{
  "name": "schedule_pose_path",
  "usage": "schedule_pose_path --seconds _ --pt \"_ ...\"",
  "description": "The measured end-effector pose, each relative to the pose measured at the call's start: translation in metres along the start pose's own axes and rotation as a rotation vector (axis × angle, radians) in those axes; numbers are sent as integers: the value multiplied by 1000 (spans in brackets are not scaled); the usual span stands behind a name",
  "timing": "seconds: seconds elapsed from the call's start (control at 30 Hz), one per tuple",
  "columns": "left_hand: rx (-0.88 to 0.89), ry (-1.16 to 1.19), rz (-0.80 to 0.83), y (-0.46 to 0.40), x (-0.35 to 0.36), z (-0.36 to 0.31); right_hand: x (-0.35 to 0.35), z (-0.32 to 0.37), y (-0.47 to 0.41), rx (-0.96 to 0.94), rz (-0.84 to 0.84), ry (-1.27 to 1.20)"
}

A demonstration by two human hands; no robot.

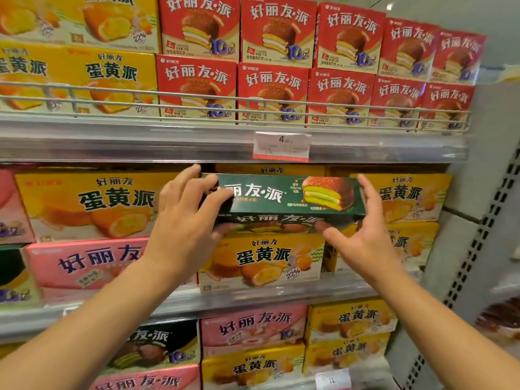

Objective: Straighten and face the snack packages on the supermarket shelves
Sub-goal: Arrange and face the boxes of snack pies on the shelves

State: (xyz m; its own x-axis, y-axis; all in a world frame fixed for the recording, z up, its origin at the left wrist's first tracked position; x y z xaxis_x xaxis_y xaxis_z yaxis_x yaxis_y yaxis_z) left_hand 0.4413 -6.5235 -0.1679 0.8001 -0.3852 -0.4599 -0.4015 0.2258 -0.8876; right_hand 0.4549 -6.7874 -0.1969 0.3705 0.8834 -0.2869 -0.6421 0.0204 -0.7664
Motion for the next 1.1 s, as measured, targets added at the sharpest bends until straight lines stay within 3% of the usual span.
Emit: schedule_pose_path --seconds 0.13,0.2,0.4,0.5,0.6,0.8,1.1 --pt "92 59 -91 3 -21 -14 -12 10 -3 -20 -65 -132" --pt "42 129 -63 7 -27 -13 -19 17 0 -53 -96 -220" --pt "-499 473 140 57 -17 2 -32 23 20 -27 -90 -349" --pt "-876 760 179 96 -2 14 -12 9 34 108 -24 -417" --pt "-1050 938 156 131 1 21 22 -10 52 271 39 -557" --pt "-1198 1059 25 191 -30 53 102 -11 89 499 204 -733" --pt "-1297 1131 -131 242 -61 139 194 42 94 442 334 -628"
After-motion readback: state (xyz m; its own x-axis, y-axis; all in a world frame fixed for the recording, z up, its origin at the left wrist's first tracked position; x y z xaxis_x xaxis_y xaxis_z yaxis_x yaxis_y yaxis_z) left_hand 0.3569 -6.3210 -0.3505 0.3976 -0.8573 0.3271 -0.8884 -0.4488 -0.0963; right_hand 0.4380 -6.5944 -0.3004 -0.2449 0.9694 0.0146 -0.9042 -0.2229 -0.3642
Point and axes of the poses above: each hand's wrist, its own y-axis away from the middle knuckle, its own x-axis out of the palm, z = x × y, the point moved 8 cm from there along -y, towards the middle knuckle, and after that the axes turned 7 degrees about -x, right-handed, at the moved point
